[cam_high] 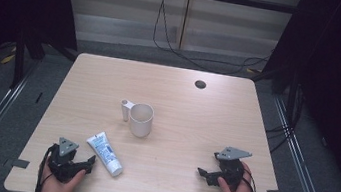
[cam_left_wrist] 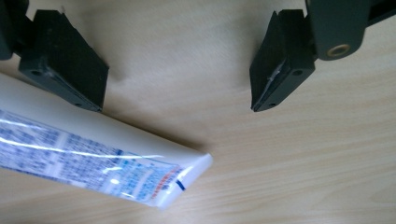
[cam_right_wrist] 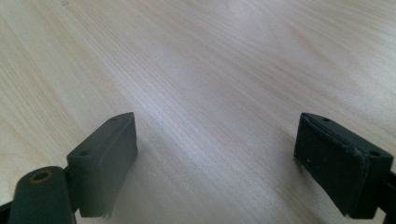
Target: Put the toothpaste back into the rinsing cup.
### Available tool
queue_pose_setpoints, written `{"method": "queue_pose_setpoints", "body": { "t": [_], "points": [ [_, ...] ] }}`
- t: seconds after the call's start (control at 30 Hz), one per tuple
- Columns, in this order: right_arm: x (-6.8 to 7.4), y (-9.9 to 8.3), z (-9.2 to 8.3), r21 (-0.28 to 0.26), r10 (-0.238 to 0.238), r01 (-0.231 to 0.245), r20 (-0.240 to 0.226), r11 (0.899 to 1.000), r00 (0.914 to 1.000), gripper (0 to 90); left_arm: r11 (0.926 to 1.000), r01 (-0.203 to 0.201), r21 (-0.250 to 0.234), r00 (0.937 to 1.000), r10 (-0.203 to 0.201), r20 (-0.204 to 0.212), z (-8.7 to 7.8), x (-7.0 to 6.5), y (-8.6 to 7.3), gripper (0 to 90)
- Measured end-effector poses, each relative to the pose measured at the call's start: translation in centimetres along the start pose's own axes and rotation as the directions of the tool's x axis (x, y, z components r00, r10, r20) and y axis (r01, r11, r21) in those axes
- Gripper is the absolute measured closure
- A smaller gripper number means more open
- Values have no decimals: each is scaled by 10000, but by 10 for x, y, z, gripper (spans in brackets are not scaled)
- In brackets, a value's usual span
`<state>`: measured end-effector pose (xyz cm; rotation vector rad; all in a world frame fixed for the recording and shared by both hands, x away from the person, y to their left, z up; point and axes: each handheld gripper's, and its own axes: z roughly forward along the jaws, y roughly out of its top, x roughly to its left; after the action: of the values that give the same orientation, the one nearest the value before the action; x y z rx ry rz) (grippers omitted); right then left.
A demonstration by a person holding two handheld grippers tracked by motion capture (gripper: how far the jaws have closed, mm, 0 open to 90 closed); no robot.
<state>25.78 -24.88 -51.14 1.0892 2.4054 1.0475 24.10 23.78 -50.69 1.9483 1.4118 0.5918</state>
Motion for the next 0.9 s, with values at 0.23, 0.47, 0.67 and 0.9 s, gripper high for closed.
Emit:
{"method": "queue_pose_setpoints", "body": {
  "t": [0.23, 0.47, 0.67, 0.9],
  "points": [
    [0, 0, 0, 12, -1, 1, 13, 10000, 10000, 130, 9999, 151, -7, 9998, -151, -142, 6, 1, 5, 191],
    [0, 0, 0, 3, 3, -3, -1, 10000, 10000, 130, 9945, 111, 1039, 9999, -115, 32, 5, 3, 18, 195],
    [0, 0, 0, 7, 2, -2, 1, 10000, 10000, 130, 9671, 1632, 1950, 9832, -1758, 490, -1, 9, 39, 295],
    [0, 0, 0, 17, -1, 1, 14, 10000, 10000, 130, 9430, 2220, 2481, 9659, -2474, 762, -4, 5, 58, 295]
  ]
}}
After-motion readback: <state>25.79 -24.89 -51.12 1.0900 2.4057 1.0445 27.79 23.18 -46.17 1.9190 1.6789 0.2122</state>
